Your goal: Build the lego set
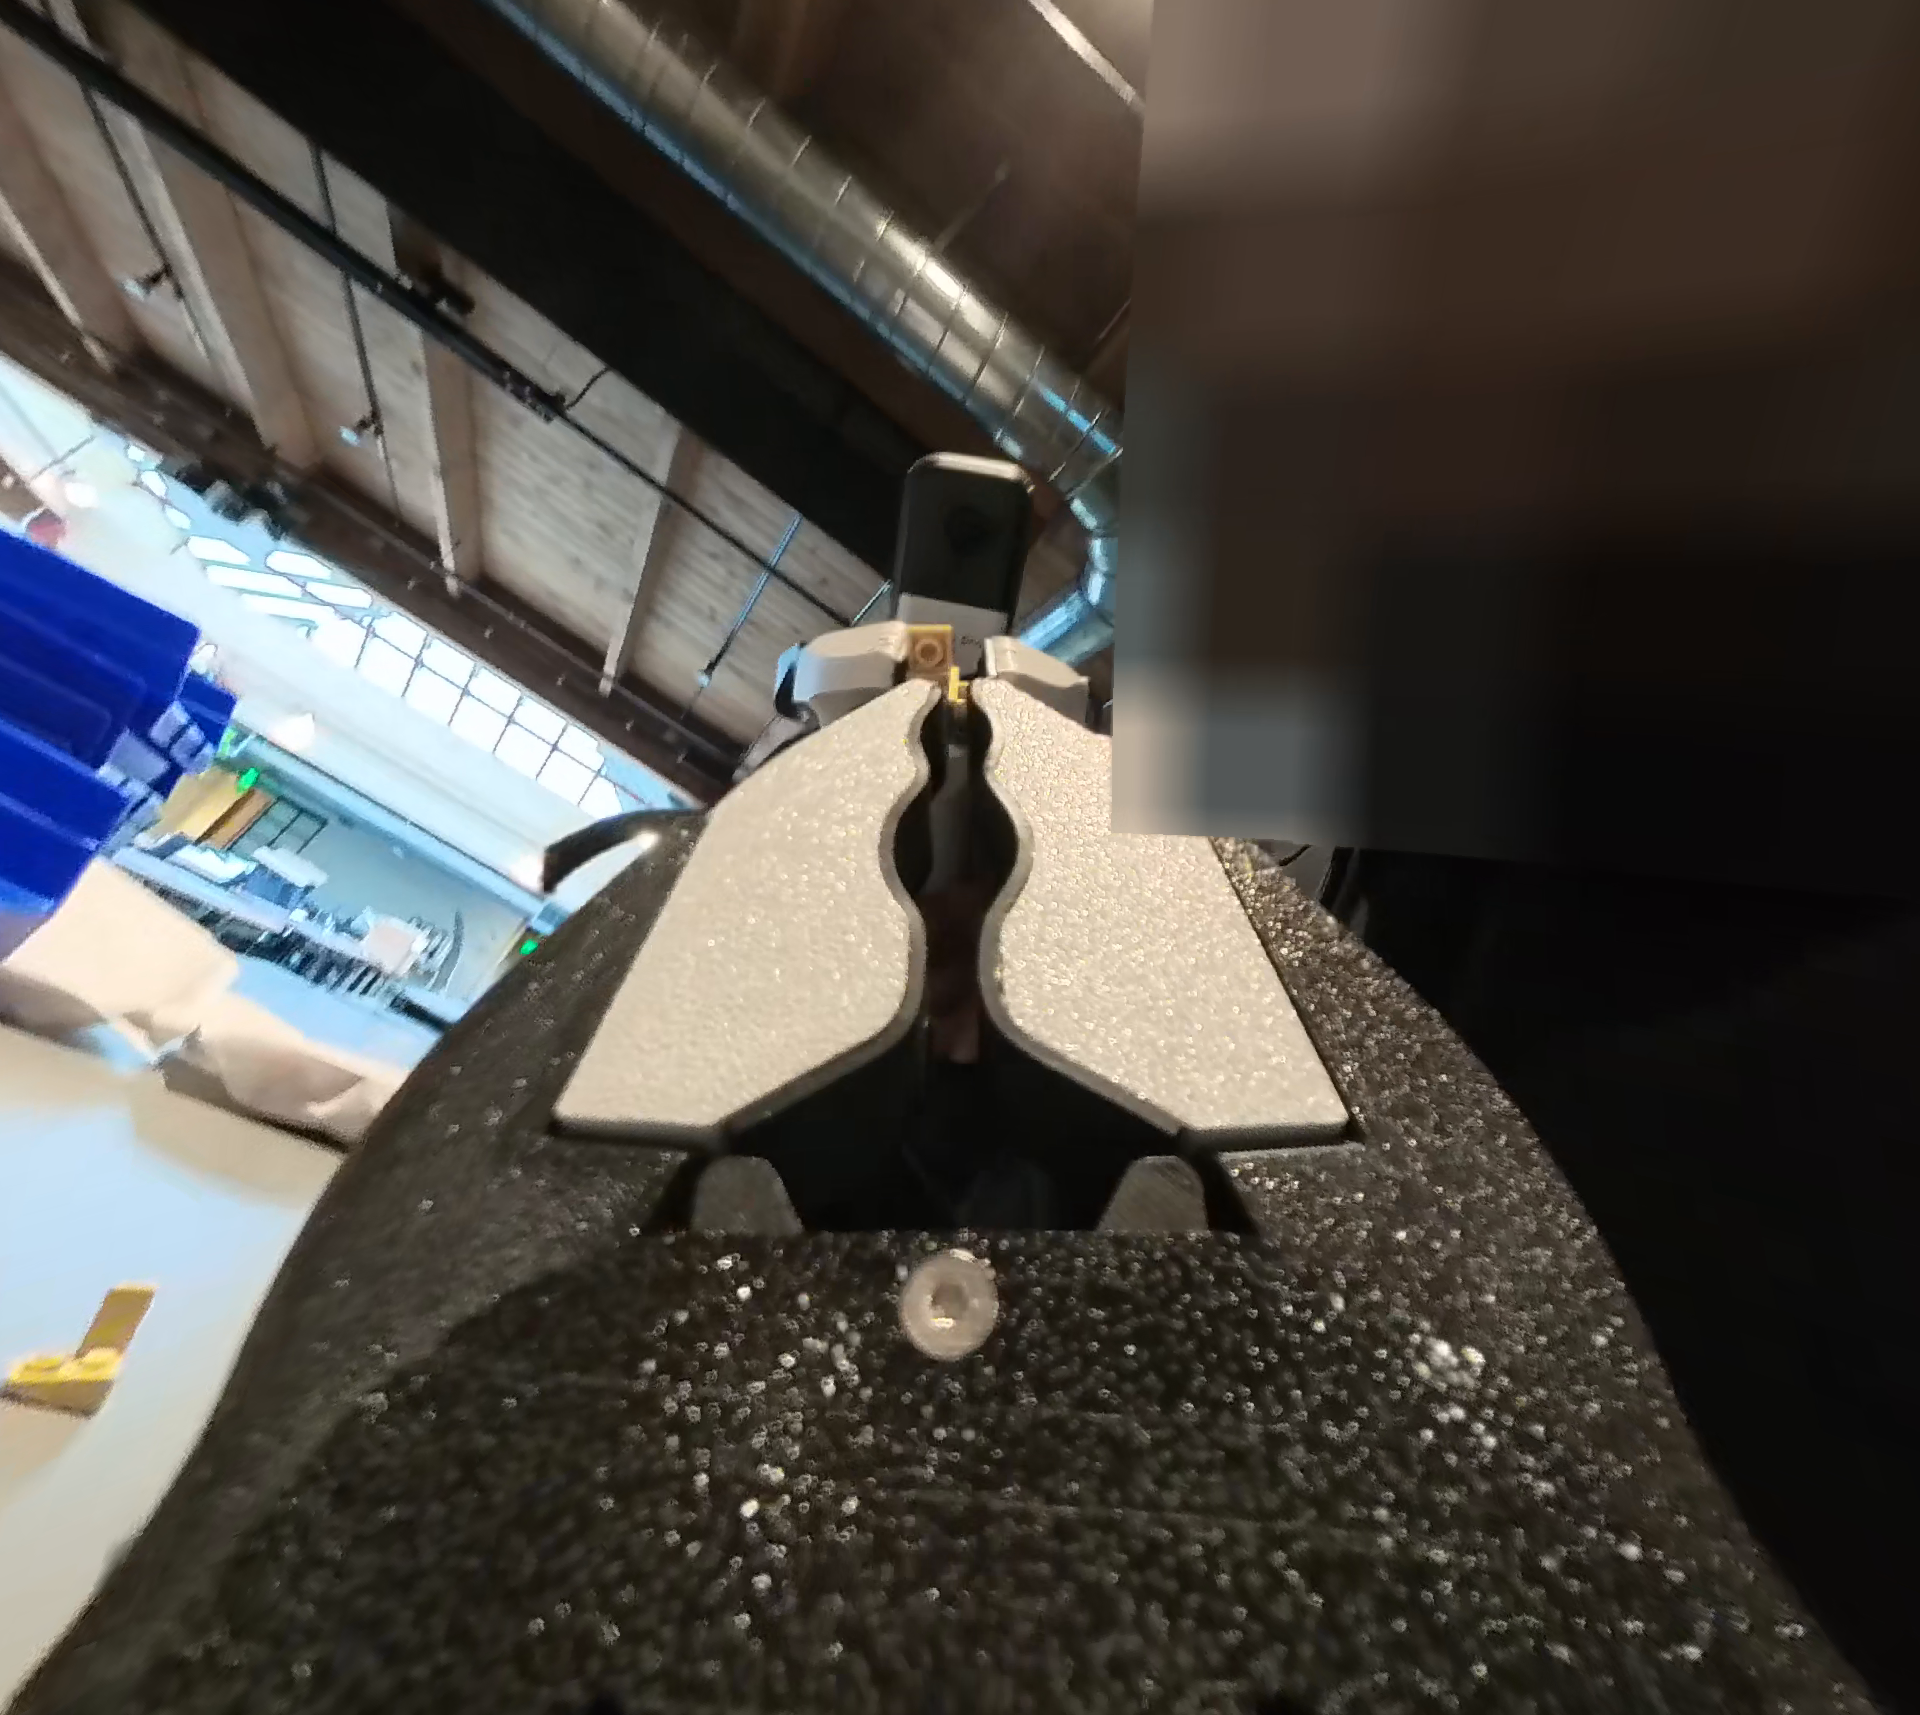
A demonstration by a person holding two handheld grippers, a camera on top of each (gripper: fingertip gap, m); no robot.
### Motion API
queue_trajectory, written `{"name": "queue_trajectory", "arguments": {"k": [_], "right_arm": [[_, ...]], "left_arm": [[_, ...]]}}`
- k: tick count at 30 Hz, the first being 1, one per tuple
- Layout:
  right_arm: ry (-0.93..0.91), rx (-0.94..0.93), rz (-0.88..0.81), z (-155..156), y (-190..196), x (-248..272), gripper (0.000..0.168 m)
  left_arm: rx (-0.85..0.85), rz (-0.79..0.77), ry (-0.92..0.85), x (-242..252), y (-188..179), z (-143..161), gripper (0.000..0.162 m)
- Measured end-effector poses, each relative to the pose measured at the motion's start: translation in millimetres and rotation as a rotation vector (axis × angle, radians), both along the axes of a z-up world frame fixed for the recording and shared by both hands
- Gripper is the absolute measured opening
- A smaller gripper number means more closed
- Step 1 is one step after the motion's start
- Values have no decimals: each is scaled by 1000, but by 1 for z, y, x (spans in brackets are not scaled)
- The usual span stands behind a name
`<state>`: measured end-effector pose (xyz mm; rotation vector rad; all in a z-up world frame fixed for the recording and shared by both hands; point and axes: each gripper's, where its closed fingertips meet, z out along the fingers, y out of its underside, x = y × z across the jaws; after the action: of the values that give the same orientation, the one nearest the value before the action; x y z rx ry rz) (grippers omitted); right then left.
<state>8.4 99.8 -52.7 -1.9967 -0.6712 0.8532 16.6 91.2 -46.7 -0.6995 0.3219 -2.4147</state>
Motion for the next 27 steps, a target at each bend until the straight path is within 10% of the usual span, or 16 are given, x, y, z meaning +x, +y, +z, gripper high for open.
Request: {"name": "queue_trajectory", "arguments": {"k": [27], "right_arm": [[30, 19, 81, 9, 2, -23, 22]], "left_arm": [[-46, 28, -170, -33, 8, 16, 2]]}}
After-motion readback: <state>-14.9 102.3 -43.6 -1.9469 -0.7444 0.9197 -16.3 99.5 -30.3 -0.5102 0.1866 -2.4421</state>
